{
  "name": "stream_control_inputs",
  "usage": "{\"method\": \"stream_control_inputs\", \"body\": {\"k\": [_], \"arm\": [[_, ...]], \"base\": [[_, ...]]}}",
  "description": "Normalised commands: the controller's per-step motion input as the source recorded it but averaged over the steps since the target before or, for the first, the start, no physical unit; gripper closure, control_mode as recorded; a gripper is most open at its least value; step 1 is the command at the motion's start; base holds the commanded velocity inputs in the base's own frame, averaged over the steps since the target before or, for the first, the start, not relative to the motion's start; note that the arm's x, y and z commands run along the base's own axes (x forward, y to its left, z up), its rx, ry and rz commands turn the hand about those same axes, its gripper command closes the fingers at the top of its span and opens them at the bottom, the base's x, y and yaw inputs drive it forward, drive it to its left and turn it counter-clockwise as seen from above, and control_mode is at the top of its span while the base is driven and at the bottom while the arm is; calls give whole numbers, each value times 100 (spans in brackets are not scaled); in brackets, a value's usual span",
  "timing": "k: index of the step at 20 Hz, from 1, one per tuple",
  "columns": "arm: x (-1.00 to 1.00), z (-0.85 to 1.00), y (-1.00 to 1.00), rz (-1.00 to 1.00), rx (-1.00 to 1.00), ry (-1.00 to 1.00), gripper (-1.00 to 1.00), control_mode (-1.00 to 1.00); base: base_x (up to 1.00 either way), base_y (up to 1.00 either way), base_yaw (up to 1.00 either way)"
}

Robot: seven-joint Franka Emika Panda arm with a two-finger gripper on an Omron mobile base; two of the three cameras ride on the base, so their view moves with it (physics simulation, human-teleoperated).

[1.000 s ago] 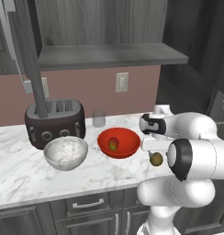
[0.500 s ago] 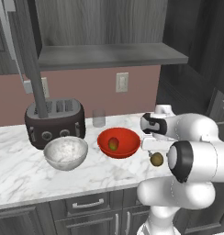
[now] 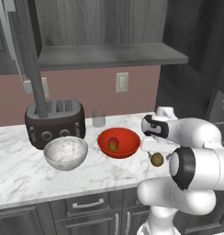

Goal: Pick both bowls and place them on the counter. Then place the potato in one bowl and place the mango in the other bowl.

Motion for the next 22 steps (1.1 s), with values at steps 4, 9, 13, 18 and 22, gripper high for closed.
{"method": "stream_control_inputs", "body": {"k": [4, 9, 13, 18, 22], "arm": [[6, -15, 0, -8, 0, 0, -100, -100], [13, -17, 0, -4, 0, 0, -100, -100], [7, -19, 1, -2, 0, 0, 100, -100], [-2, -14, 1, -1, 0, -1, 100, -100], [-5, 11, 0, 0, 0, -5, 100, -100]], "base": [[0, 0, 0], [0, 0, 0], [0, 0, 0], [0, 0, 0], [0, 0, 0]]}}
